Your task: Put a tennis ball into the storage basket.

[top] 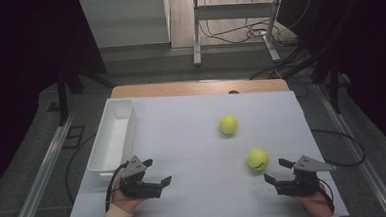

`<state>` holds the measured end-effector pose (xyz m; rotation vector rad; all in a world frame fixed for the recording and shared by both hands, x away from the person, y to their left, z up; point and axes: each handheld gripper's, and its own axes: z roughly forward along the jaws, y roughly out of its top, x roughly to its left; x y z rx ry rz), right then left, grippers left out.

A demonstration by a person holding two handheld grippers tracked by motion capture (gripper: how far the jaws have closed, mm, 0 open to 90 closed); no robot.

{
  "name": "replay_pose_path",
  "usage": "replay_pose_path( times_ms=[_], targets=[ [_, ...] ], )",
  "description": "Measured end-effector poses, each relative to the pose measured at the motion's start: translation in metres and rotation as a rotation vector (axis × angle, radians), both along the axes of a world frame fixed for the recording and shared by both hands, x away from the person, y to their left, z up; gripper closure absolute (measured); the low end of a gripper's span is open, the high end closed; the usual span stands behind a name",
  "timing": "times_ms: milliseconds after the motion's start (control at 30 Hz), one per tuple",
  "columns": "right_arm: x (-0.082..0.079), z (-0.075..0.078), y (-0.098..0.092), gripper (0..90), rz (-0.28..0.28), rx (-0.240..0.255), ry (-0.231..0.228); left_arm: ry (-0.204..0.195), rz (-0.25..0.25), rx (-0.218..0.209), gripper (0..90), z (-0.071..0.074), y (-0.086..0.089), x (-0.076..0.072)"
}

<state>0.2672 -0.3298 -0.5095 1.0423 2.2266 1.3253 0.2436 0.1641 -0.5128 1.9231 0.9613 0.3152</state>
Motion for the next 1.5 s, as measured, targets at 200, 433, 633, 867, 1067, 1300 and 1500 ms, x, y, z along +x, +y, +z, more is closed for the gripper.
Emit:
replay_pose_path(
  times_ms=[200, 433, 633, 867, 1067, 1300, 1500],
  targets=[
    [0.000, 0.000, 0.000, 16.0, -0.001, -0.001, -0.003, 0.000, -0.011, 0.008, 7.5, 0.003, -0.004, 0.001],
    [0.001, 0.002, -0.001, 16.0, 0.005, -0.002, -0.014, -0.005, -0.022, 0.015, 8.0, 0.007, -0.011, 0.001],
    [0.002, 0.002, -0.002, 16.1, 0.000, 0.000, -0.013, -0.008, -0.024, 0.012, 7.9, 0.012, -0.015, 0.006],
    [0.002, 0.000, -0.002, 16.0, 0.001, 0.003, -0.001, -0.009, -0.033, 0.013, 7.6, 0.016, -0.019, 0.008],
    [0.002, 0.000, -0.001, 16.0, 0.002, -0.003, -0.001, -0.001, -0.046, 0.024, 7.5, 0.018, -0.030, 0.016],
    [0.003, -0.001, 0.000, 16.0, 0.008, -0.003, 0.002, -0.003, -0.068, 0.038, 7.3, 0.020, -0.039, 0.022],
    [0.003, -0.001, 0.000, 16.0, 0.011, -0.003, 0.002, -0.011, -0.066, 0.032, 7.3, 0.024, -0.045, 0.027]
  ],
)
